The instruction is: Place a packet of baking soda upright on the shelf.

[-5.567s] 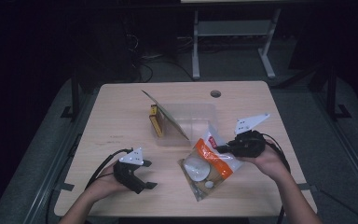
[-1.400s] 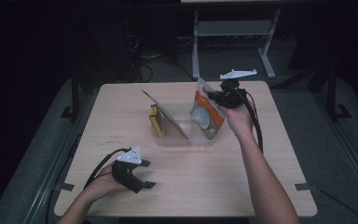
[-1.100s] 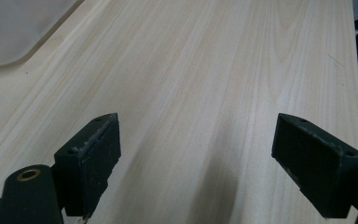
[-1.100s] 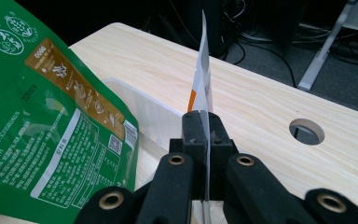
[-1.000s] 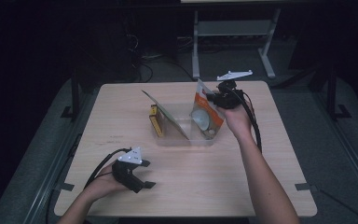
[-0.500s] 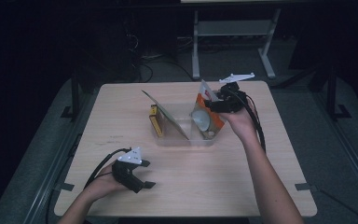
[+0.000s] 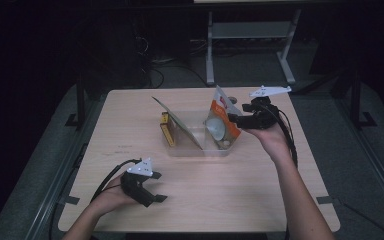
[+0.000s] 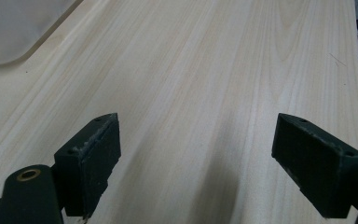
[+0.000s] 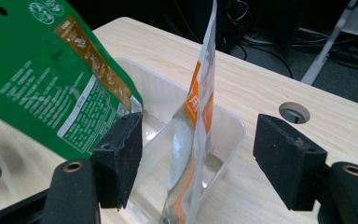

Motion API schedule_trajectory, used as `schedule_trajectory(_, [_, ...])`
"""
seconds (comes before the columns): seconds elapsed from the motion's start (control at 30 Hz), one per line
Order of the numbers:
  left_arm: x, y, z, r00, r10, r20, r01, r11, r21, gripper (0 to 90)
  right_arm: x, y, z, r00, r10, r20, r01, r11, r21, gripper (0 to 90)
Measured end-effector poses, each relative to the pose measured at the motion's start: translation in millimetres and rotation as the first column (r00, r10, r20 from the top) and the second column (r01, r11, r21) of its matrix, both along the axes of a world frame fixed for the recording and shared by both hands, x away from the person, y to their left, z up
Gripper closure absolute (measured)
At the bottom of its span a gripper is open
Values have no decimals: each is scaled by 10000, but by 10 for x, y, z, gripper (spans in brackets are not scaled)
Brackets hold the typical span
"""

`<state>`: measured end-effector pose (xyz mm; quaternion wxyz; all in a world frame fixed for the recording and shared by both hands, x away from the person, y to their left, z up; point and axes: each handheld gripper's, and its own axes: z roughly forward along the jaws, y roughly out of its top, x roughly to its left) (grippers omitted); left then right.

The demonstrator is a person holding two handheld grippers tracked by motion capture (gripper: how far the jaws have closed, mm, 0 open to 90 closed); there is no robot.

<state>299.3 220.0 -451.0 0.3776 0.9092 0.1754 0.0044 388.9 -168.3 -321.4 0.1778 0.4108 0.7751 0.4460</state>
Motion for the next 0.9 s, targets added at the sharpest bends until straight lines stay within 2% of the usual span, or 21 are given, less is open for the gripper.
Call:
schedule_trajectory(0.3, [0, 1, 0, 10000, 29, -21, -29, 10000, -38, 149, -166, -116, -54, 9991, 422, 94, -421, 9991, -109, 321])
schedule_trajectory(0.53, [5, 15, 6, 10000, 37, -13, -37, 10000, 17, 149, -348, -213, -118, 9942, 1055, 194, -1052, 9943, -155, 316])
schedule_trajectory(0.67, [-1, 6, 3, 10000, 62, 10, -62, 10000, -47, 149, -451, -275, -190, 9918, 1269, 160, -1262, 9913, -379, 300])
schedule_trajectory(0.7, [0, 6, 4, 10000, 33, 61, -33, 10000, -49, 149, -479, -293, -212, 9908, 1328, 247, -1318, 9905, -384, 300])
schedule_trajectory(0.9, [-5, 7, 2, 10000, 54, 60, -53, 9999, -119, 149, -602, -379, -380, 9878, 1553, 91, -1550, 9875, -302, 295])
